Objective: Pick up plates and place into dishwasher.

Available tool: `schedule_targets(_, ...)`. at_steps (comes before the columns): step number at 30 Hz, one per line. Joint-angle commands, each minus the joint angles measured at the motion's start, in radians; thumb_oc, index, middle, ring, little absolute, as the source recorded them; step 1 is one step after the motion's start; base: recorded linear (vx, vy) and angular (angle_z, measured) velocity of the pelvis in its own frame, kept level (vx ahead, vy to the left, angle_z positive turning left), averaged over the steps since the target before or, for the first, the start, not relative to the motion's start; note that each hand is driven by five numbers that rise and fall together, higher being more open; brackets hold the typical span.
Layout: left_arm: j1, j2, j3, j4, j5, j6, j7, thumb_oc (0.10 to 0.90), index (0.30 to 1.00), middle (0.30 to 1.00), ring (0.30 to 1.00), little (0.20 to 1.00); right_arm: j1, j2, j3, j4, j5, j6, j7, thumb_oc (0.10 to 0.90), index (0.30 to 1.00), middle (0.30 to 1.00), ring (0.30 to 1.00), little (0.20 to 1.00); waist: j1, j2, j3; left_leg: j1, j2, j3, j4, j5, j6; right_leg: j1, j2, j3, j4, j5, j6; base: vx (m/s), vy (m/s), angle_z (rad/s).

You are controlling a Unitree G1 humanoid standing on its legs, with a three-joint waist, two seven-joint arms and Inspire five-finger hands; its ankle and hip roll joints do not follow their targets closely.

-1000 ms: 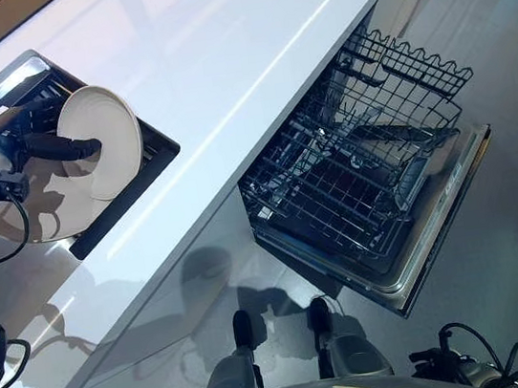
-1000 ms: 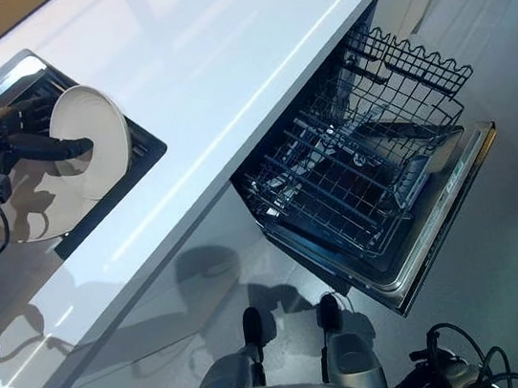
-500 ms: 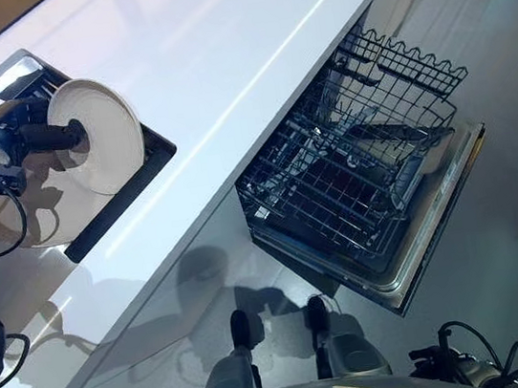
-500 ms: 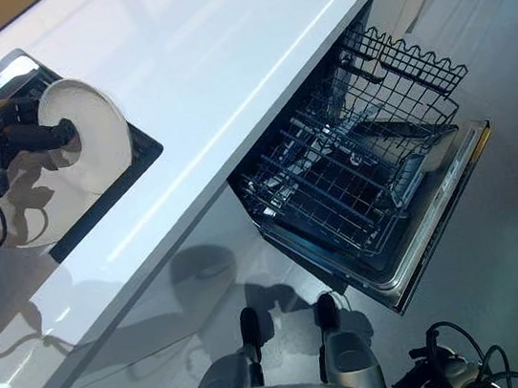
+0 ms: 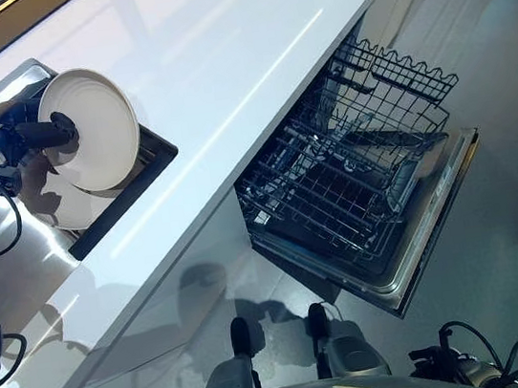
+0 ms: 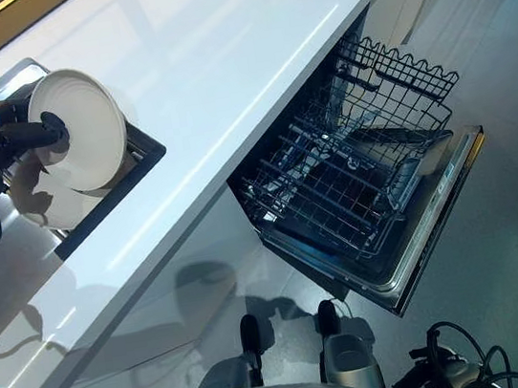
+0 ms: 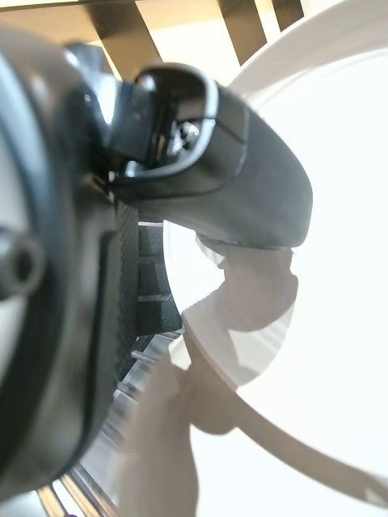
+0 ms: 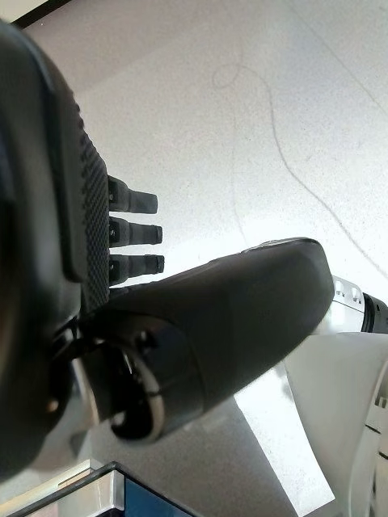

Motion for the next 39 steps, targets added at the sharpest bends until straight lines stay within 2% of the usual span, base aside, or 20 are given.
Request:
schedule_targets(1,-0.184,0.093,0.035,0.017,-0.025,-0.067,0.057,0.1,0.3,0.3,0.3,0.2,0.076,-0.074,-0.016,0.024,0.062,0.026,-0.019,0.8,0.9,0.9,0.9,0.9,-0.011,0.049,-0.139,0.029,-0.078,0.066,0.002,-0.074,0.02,-0.002,-0.001,0.055,0.01,0.01,0.075,-0.01,-0.037,0.0)
schedule_targets(6,-0.224,0.106,0.023,0.027,-0.022,-0.101,0.118,0.1,0.3,0.3,0.3,0.2,0.077,-0.072,-0.093,0.053,0.196,0.022,-0.071,0.8,0.9,0.9,0.9,0.9,-0.02,0.057,-0.163,0.044,-0.077,0.071,0.002,-0.079,0.017,0.013,0.003,0.061,0.009,0.006,0.075,-0.02,-0.024,-0.02)
schedule_targets(8,-0.238,0.108,0.019,0.018,-0.019,-0.127,0.165,0.1,0.3,0.3,0.3,0.2,0.077,-0.079,-0.126,0.061,0.23,0.001,-0.102,0.8,0.9,0.9,0.9,0.9,-0.024,0.059,-0.17,0.048,-0.078,0.073,0.002,-0.081,0.016,0.016,0.005,0.066,0.009,0.006,0.075,-0.02,-0.018,-0.07)
schedule_targets(10,-0.246,0.111,0.028,-0.007,0.009,-0.153,0.258,0.1,0.3,0.3,0.3,0.2,0.078,-0.089,-0.158,0.054,0.251,-0.021,-0.144,0.8,0.9,0.9,0.9,0.9,-0.028,0.061,-0.177,0.053,-0.079,0.073,0.002,-0.083,0.018,0.02,0.007,0.073,0.01,0.004,0.073,-0.01,-0.014,-0.09)
schedule_targets(13,-0.245,0.097,0.037,-0.061,0.057,-0.23,0.371,0.1,0.3,0.3,0.3,0.2,0.07,-0.112,-0.2,0.014,0.294,-0.068,-0.226,0.8,0.9,0.9,0.9,0.9,-0.034,0.061,-0.184,0.058,-0.081,0.074,0.002,-0.085,0.021,0.023,0.01,0.082,0.011,0.005,0.071,-0.02,-0.012,-0.1)
schedule_targets(16,-0.226,0.081,0.054,-0.168,0.077,-0.254,0.43,0.1,0.3,0.3,0.3,0.2,0.06,-0.134,-0.236,-0.054,0.319,-0.109,-0.299,0.8,0.9,0.9,0.9,0.9,-0.035,0.058,-0.192,0.061,-0.081,0.074,0.002,-0.087,0.022,0.026,0.011,0.086,0.012,0.005,0.069,0.0,0.0,0.0)
schedule_targets(19,-0.133,0.048,0.122,-0.365,0.093,-0.258,0.477,0.1,0.3,0.3,0.3,0.2,0.041,-0.173,-0.285,-0.242,0.335,-0.144,-0.433,0.8,0.9,0.9,0.9,0.9,-0.033,0.053,-0.2,0.06,-0.083,0.071,0.002,-0.079,0.025,0.024,0.012,0.091,0.014,0.012,0.063,-0.01,-0.008,0.0)
schedule_targets(21,-0.083,0.03,0.151,-0.456,0.091,-0.274,0.47,0.1,0.3,0.3,0.3,0.2,0.021,-0.196,-0.303,-0.353,0.34,-0.169,-0.508,0.8,0.9,0.9,0.9,0.9,-0.031,0.053,-0.206,0.061,-0.083,0.067,0.002,-0.081,0.026,0.025,0.014,0.092,0.014,0.011,0.061,-0.02,-0.03,-0.06)
schedule_targets(23,-0.026,0.002,0.18,-0.558,0.077,-0.275,0.463,0.1,0.3,0.3,0.3,0.2,-0.014,-0.224,-0.329,-0.464,0.339,-0.154,-0.582,0.8,0.9,0.9,0.9,0.9,-0.024,0.051,-0.214,0.064,-0.084,0.062,0.002,-0.083,0.026,0.028,0.015,0.092,0.014,0.01,0.058,-0.03,-0.039,-0.07)
schedule_targets(24,-0.005,0.012,0.191,-0.55,0.059,-0.32,0.427,0.1,0.3,0.3,0.3,0.2,-0.024,-0.304,-0.412,-0.433,0.341,-0.209,-0.494,0.8,0.9,0.9,0.9,0.9,-0.024,0.048,-0.221,0.061,-0.081,0.063,0.002,-0.084,0.023,0.026,0.017,0.095,0.016,0.01,0.06,-0.01,-0.041,-0.03)
schedule_targets(25,0.016,0.003,0.189,-0.581,0.063,-0.33,0.437,0.1,0.3,0.3,0.3,0.2,-0.035,-0.32,-0.444,-0.414,0.335,-0.253,-0.474,0.8,0.9,0.9,0.9,0.9,-0.022,0.047,-0.223,0.06,-0.082,0.06,0.002,-0.085,0.024,0.025,0.019,0.099,0.018,0.01,0.06,-0.02,-0.035,-0.04)
schedule_targets(26,0.028,-0.003,0.192,-0.592,0.064,-0.338,0.434,0.1,0.3,0.3,0.3,0.2,-0.037,-0.319,-0.451,-0.418,0.331,-0.279,-0.478,0.8,0.9,0.9,0.9,0.9,-0.022,0.046,-0.223,0.061,-0.082,0.06,0.002,-0.085,0.025,0.025,0.019,0.1,0.019,0.011,0.06,-0.02,-0.014,-0.06)
schedule_targets(27,0.094,-0.033,0.23,-0.669,0.084,-0.335,0.44,0.1,0.3,0.3,0.3,0.2,-0.018,-0.289,-0.443,-0.532,0.313,-0.298,-0.555,0.8,0.9,0.9,0.9,0.9,-0.026,0.042,-0.221,0.066,-0.084,0.064,0.002,-0.088,0.031,0.027,0.02,0.1,0.02,0.011,0.058,-0.03,-0.004,-0.09)
schedule_targets(30,0.197,-0.085,0.317,-0.773,0.13,-0.324,0.45,0.1,0.3,0.3,0.3,0.2,0.039,-0.235,-0.479,-0.853,0.245,-0.231,-0.64,0.8,0.9,0.9,0.9,0.9,-0.051,0.044,-0.219,0.072,-0.086,0.068,0.002,-0.087,0.041,0.027,0.022,0.111,0.021,0.014,0.059,-0.03,0.003,-0.13)
schedule_targets(31,0.204,-0.091,0.322,-0.778,0.137,-0.325,0.451,0.1,0.3,0.3,0.3,0.2,0.044,-0.227,-0.483,-0.904,0.235,-0.214,-0.647,0.8,0.9,0.9,0.9,0.9,-0.056,0.045,-0.218,0.073,-0.086,0.07,0.002,-0.087,0.043,0.027,0.023,0.113,0.021,0.014,0.059,-0.02,0.008,-0.07)
schedule_targets(32,0.213,-0.103,0.326,-0.788,0.147,-0.324,0.45,0.1,0.3,0.3,0.3,0.2,0.049,-0.211,-0.492,-1.006,0.205,-0.222,-0.651,0.8,0.9,0.9,0.9,0.9,-0.068,0.047,-0.217,0.076,-0.085,0.077,0.002,-0.087,0.046,0.027,0.025,0.119,0.021,0.016,0.059,-0.01,0.009,-0.06)
schedule_targets(36,0.212,-0.129,0.301,-0.797,0.168,-0.323,0.456,0.1,0.3,0.3,0.3,0.2,0.011,-0.199,-0.464,-1.15,0.146,-0.229,-0.665,0.8,0.9,0.9,0.9,0.9,-0.075,0.051,-0.214,0.082,-0.085,0.089,0.002,-0.086,0.049,0.026,0.028,0.128,0.023,0.017,0.059,-0.01,0.009,-0.15)
schedule_targets(37,0.211,-0.139,0.291,-0.795,0.159,-0.322,0.447,0.1,0.3,0.3,0.3,0.2,-0.006,-0.201,-0.45,-1.173,0.125,-0.269,-0.654,0.8,0.9,0.9,0.9,0.9,-0.075,0.051,-0.217,0.083,-0.084,0.094,0.002,-0.086,0.049,0.027,0.028,0.128,0.022,0.018,0.06,0.0,-0.001,-0.13)
schedule_targets(39,0.212,-0.15,0.284,-0.789,0.161,-0.327,0.442,0.1,0.3,0.3,0.3,0.2,-0.019,-0.208,-0.441,-1.198,0.128,-0.283,-0.64,0.8,0.9,0.9,0.9,0.9,-0.075,0.05,-0.219,0.083,-0.083,0.1,0.002,-0.086,0.048,0.027,0.027,0.128,0.021,0.019,0.061,0.0,-0.002,-0.02)
